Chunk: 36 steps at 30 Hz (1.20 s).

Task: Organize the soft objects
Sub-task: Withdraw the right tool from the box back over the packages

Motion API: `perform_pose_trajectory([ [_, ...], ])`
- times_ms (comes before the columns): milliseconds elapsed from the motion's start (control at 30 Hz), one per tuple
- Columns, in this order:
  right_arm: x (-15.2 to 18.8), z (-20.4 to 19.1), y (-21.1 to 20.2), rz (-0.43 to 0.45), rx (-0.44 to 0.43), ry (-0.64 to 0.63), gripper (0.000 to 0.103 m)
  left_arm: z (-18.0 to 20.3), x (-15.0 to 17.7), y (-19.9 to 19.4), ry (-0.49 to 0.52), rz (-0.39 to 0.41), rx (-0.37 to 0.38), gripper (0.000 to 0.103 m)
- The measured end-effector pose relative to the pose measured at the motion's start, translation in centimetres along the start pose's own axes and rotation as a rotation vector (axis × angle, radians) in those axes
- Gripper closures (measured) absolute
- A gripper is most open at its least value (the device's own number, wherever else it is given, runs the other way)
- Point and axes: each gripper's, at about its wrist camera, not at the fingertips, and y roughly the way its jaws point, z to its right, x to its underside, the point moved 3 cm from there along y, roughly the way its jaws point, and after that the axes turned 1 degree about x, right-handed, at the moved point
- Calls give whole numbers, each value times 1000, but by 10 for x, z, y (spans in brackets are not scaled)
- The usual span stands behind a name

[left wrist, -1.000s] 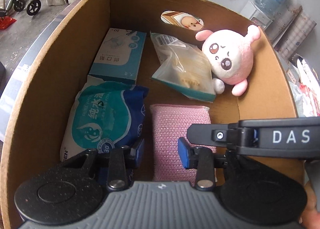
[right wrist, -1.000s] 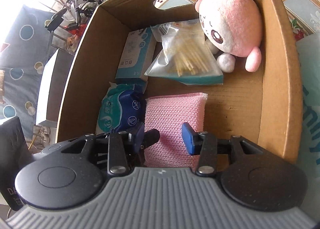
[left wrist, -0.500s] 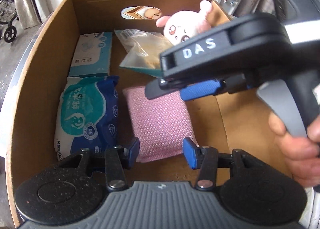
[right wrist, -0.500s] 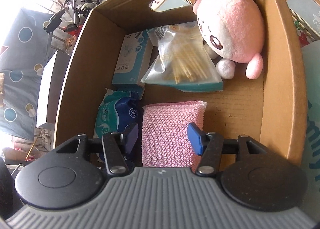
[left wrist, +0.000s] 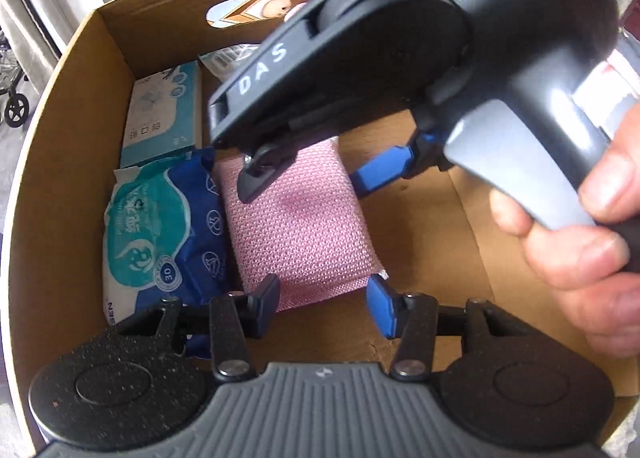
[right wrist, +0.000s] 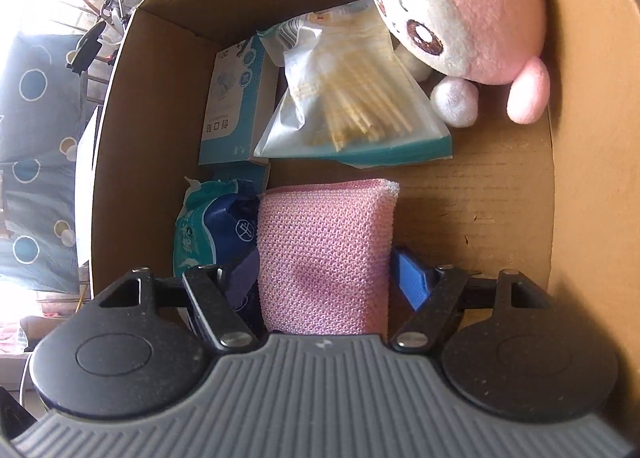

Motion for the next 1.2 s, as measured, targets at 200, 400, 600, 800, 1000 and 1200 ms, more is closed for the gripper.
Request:
perform_pose_trajectory([
  [200,-3,-8,-9,67,-13,-28,26,-3,-2,-8,-35,23,-22,52],
  [400,-2,-21,-21,129,-36,-73,18,-7,-1,-27,-90,106,-30,38],
  [600,1,-32,-23,180,10,-129,18,-8,0,-37,-95,137,-63,36],
  [800,9,-41,-56,257,-63,-168,18,-9,4,-56,-113,192,-83,36],
  [1000,42,-32,-128,373,-210,-166,18,7,14,-96,-110,314,-64,33],
  [1200,103,10,-206,510,-226,-205,18,56,30,-140,-36,466,-38,29],
])
